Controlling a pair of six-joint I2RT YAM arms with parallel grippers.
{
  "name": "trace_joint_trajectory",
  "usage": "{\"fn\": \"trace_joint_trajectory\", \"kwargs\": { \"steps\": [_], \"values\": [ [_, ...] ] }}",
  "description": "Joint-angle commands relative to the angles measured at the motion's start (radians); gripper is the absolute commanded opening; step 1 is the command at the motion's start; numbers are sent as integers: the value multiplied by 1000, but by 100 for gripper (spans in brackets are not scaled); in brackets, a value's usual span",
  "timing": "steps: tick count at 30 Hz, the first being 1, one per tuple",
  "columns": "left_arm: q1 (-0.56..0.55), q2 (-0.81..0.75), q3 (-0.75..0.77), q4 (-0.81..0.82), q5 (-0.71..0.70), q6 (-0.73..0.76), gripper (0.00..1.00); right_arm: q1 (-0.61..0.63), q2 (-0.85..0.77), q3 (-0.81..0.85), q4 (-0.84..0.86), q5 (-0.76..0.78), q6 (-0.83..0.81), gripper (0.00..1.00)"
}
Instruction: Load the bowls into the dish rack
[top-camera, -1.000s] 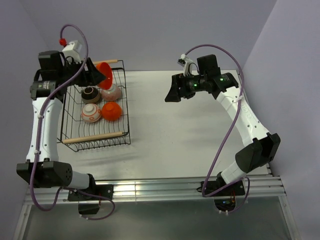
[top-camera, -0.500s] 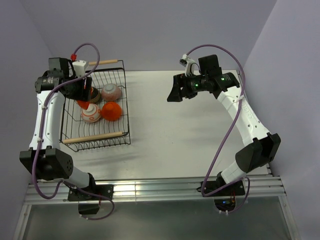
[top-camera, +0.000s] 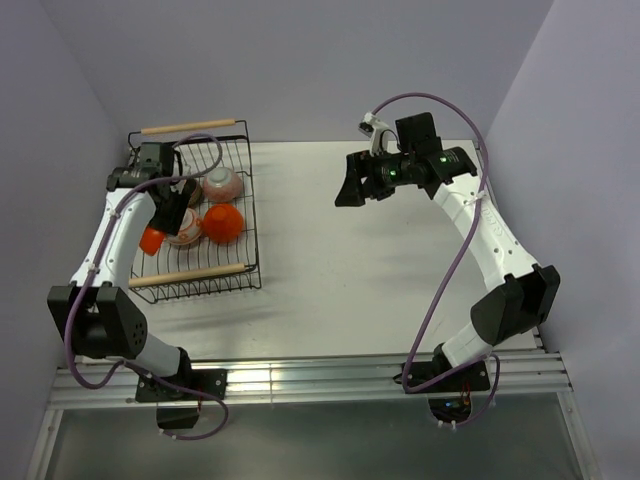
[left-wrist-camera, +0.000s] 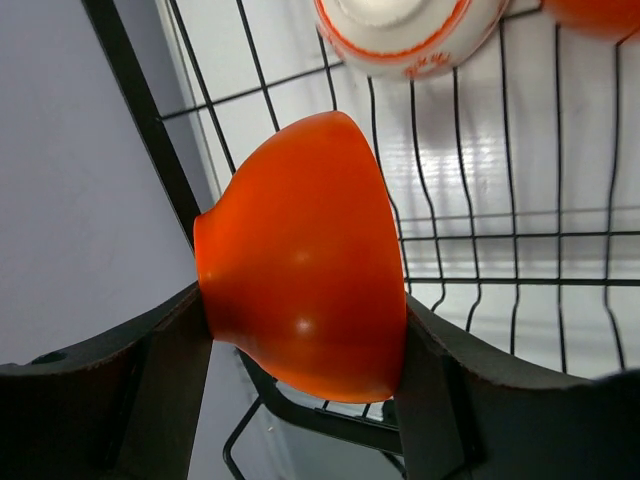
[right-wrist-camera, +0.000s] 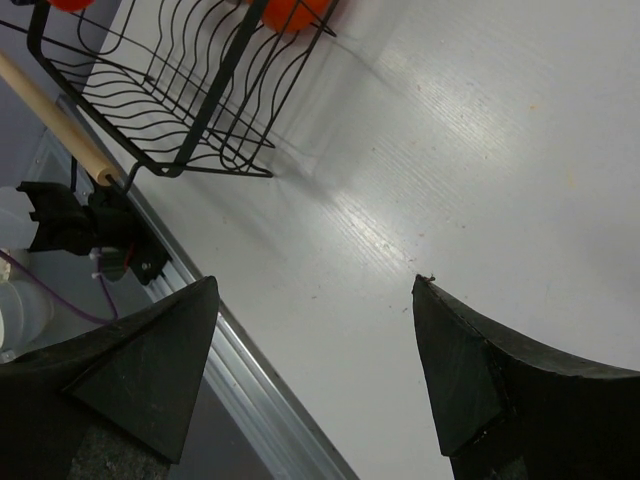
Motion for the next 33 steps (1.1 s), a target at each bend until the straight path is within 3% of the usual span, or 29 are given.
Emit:
{"fn": "trace_joint_trajectory", "kwargs": {
  "steps": [1,10,33],
  "values": [
    [-53,-20,-34,11,-161,-21,0,-8,-22,-22,31,1,-12,85],
    [-131,67,-94,22,-279,-98,0,-31,-45,-50,30,-3,-26,85],
    [-159,193,-118,92,-313,-176,9,-68,-45,-59,18,-19,-35,85]
  ]
}}
